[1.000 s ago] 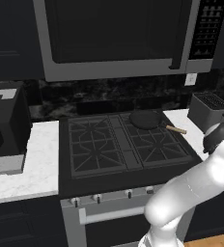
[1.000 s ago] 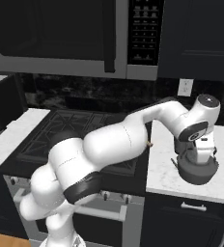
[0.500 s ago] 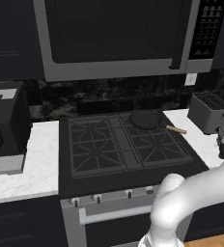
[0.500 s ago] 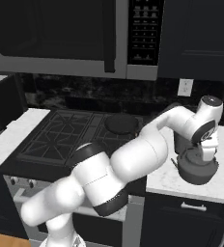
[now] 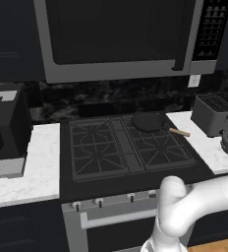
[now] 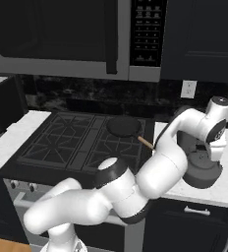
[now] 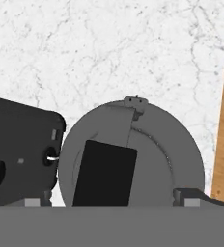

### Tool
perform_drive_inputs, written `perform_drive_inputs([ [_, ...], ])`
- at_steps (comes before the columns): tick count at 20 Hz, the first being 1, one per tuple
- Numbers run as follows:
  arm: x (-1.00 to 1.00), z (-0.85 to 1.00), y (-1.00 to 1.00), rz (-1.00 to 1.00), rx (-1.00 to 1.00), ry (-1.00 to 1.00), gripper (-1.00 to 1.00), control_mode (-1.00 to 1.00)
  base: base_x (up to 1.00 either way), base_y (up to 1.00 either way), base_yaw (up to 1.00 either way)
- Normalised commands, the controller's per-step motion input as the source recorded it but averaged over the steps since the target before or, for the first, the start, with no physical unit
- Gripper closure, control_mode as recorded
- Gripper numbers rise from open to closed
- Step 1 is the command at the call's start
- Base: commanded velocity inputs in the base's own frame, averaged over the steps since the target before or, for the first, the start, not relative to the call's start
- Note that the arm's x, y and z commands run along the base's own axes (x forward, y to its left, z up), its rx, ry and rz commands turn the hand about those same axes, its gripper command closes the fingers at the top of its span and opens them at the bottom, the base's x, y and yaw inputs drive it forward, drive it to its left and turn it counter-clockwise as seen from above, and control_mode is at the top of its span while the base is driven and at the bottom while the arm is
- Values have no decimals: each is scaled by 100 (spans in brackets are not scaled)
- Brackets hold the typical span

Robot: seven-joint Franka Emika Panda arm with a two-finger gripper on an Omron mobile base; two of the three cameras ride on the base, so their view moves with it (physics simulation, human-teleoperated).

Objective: Pick the kettle from the counter and place it on a stove burner. Then turn the burner on.

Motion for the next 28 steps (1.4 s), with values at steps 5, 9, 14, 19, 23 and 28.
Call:
perform_drive_inputs([
  [5,16,-36,-1,0,0,0,-100,-100,0,0,0],
  [9,7,-19,0,0,0,0,100,-100,0,0,0],
  [14,0,1,0,0,0,0,100,-100,0,0,0],
  [19,-15,20,0,-2,4,-3,100,-100,0,0,0],
  [23,-50,38,16,-6,14,-12,100,-100,0,0,0],
  [28,-52,46,59,-6,21,-17,100,-100,0,0,0],
])
